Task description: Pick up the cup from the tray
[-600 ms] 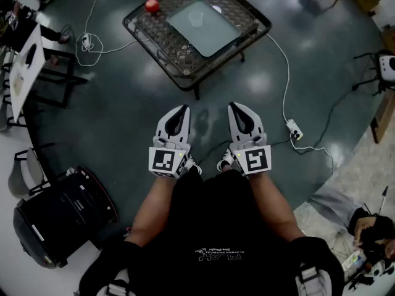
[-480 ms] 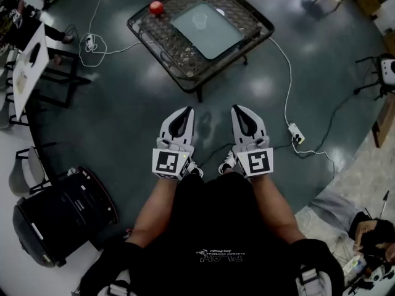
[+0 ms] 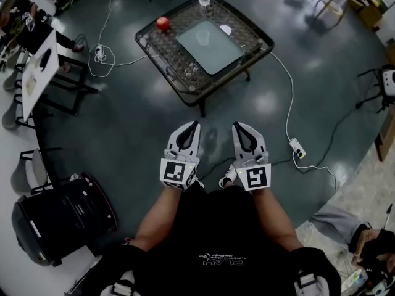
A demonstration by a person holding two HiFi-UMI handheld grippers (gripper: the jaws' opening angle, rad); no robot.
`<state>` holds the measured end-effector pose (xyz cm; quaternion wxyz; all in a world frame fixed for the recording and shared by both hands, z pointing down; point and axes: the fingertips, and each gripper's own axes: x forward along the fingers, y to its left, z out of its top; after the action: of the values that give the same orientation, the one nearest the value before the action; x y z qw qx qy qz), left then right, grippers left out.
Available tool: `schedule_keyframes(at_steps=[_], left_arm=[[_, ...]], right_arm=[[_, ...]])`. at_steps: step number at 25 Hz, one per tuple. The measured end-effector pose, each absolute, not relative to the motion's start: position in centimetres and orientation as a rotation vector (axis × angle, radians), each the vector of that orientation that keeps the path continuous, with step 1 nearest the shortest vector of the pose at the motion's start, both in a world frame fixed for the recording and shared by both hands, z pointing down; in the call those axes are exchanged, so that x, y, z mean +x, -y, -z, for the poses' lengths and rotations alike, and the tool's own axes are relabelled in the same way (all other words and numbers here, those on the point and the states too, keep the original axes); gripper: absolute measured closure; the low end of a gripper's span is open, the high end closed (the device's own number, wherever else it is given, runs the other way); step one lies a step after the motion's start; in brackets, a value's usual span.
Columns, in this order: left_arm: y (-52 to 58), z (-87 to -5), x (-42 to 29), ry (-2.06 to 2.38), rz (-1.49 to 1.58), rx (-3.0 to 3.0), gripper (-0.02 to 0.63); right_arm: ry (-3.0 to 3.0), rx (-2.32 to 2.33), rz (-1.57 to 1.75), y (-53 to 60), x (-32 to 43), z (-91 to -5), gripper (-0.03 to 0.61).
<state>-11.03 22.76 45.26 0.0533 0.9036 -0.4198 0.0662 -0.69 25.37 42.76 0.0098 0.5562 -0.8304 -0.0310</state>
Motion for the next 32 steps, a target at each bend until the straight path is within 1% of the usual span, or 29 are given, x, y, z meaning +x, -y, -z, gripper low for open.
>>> schedule_keyframes(at_steps=[8, 14, 18, 21, 27, 32], left_arm=[[-23.5, -45.1, -7.8, 1.337, -0.247, 2.745, 0.603], [-23.2, -44.4, -6.8, 1.409, -0.287, 2.753, 0.603], [-23.0, -44.6, -5.8, 1.417, -0.284, 2.747, 0.603], [-22.8, -44.5, -5.5, 1.419, -0.281, 2.749, 0.603], [-20.9, -44.5, -5.6, 1.422, -0.259, 2.744, 0.603], [-18.3, -44.2, -5.7, 1.416, -0.227, 2.751, 0.603]], right_arm=[[2.634, 1.592, 0.163, -26.2, 1.8, -43.7, 0.569], [2.669, 1.567, 0.080, -26.3, 3.6, -43.9, 0.569], [2.680, 1.570, 0.091, -25.9, 4.7, -44.0, 0.569], [2.690, 1.570, 0.097, -25.6, 5.0, -43.8, 0.569], [2.728, 1.603, -0.022, -23.4, 5.0, -42.9, 0.569], [2.742, 1.552, 0.077, -20.4, 3.7, -41.3, 0.569]])
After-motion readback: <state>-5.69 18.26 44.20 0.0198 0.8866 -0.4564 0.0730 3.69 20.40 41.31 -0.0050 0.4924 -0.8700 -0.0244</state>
